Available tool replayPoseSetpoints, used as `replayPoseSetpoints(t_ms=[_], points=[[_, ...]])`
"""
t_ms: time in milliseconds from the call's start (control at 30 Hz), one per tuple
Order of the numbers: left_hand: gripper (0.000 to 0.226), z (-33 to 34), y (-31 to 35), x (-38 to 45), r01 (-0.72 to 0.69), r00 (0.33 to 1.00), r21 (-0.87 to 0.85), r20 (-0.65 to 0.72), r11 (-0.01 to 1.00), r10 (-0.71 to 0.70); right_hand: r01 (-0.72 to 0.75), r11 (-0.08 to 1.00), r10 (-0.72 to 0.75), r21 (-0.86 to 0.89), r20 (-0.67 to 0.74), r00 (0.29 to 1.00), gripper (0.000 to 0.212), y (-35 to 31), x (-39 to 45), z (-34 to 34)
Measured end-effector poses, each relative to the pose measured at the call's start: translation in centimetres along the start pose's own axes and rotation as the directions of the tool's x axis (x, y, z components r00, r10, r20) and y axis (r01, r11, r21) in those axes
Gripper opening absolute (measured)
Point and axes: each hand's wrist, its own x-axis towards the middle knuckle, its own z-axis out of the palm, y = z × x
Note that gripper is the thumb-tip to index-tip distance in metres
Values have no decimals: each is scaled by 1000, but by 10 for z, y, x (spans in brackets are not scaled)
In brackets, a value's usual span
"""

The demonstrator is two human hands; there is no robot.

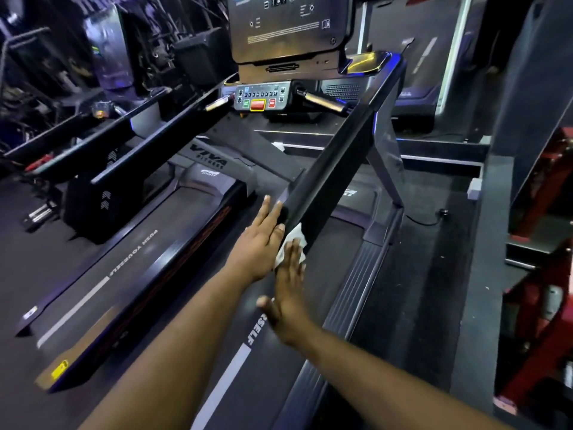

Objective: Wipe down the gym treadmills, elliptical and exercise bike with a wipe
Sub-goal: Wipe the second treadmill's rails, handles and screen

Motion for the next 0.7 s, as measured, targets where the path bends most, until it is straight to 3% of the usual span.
replayPoseSetpoints(t_ms=[167, 267, 400, 600, 700], points=[[53, 0, -2, 1, -12, 1000, 16, 14, 1000, 12, -161, 982, 171, 104, -98, 980, 135, 10, 59, -43], [54, -1, -4, 4, -16, 1000, 26, 22, 1000, 16, -95, 995, 97, 38, -73, 993, 133, 7, 45, -31], [54, -1, -9, 9, -32, 999, -11, 37, 999, 32, -40, 998, 42, 50, -32, 999, 120, 1, 7, -8], [54, 3, -19, 14, -43, 998, -106, 32, 993, 47, -112, 930, 236, 350, -336, 912, 57, 0, 44, -15], [55, 4, -22, 16, -45, 998, -149, 39, 988, 51, -70, 934, 190, 349, -322, 928, 67, -1, 35, 1]])
